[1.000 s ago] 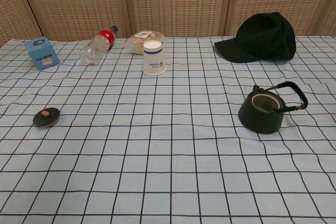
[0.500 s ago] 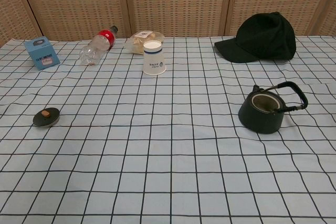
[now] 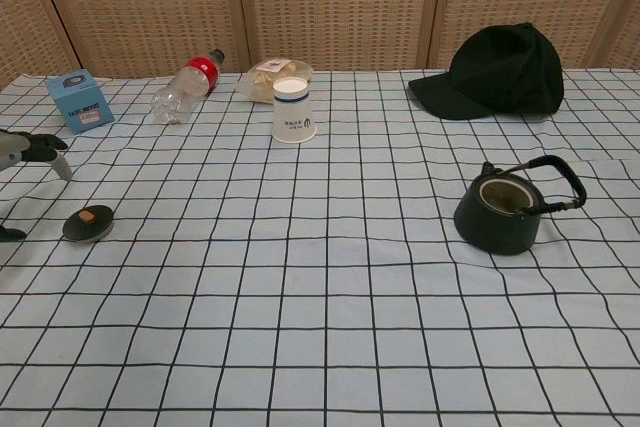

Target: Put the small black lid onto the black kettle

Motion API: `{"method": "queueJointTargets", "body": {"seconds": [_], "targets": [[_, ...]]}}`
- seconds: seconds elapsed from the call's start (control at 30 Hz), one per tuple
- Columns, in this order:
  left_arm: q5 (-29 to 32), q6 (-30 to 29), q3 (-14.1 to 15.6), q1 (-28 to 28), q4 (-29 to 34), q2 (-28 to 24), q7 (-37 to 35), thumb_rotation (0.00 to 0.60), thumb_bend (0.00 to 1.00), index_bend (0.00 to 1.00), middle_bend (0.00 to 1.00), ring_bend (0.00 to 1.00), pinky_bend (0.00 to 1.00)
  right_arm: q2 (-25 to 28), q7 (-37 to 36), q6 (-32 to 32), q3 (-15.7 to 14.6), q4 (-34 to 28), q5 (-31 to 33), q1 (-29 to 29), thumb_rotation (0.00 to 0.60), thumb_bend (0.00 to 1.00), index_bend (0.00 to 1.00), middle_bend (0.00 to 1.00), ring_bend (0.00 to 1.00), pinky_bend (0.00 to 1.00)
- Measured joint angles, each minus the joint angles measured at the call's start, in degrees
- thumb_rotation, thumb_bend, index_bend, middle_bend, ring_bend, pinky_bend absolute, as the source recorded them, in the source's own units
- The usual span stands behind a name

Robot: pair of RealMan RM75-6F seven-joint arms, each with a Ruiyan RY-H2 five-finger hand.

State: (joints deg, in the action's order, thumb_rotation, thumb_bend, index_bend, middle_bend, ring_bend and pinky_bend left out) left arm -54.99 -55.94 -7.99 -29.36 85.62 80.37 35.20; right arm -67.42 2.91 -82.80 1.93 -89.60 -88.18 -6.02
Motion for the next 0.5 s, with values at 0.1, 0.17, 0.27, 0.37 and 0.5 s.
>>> {"method": "queueJointTargets", "body": {"seconds": [0.1,0.17,0.27,0.37,0.5], "targets": [[1.87,0.55,0.03,-1.56,-1.63,1.77,1.65,0.600,0.25,0.23,0.00,0.00,0.00,0.02,-0.28,0.06,-0.03,0.07,-0.06,-0.04,0.600,0.19,0.05,0.00,0.00,0.00],[2.91,0.83,0.14,-2.34,-2.57,2.69,2.39,0.600,0.25,0.23,0.00,0.00,0.00,0.00,-0.36,0.17,-0.03,0.20,-0.04,-0.10,0.600,0.19,0.05,0.00,0.00,0.00],[4.34,1.28,0.41,-3.33,-3.79,3.93,3.23,0.600,0.25,0.23,0.00,0.00,0.00,-0.04,-0.58,0.41,0.00,0.38,0.17,-0.17,0.600,0.19,0.05,0.00,0.00,0.00],[5.46,1.69,0.77,-4.11,-4.70,4.91,3.75,0.600,0.25,0.24,0.00,0.00,0.00,-0.05,-0.79,0.57,0.06,0.54,0.37,-0.22,0.600,0.19,0.05,0.00,0.00,0.00],[6.13,1.90,1.17,-4.88,-5.95,6.14,3.85,0.600,0.26,0.28,0.00,0.00,0.00,-0.02,-1.11,0.57,0.11,0.67,0.38,-0.27,0.600,0.19,0.05,0.00,0.00,0.00]]}}
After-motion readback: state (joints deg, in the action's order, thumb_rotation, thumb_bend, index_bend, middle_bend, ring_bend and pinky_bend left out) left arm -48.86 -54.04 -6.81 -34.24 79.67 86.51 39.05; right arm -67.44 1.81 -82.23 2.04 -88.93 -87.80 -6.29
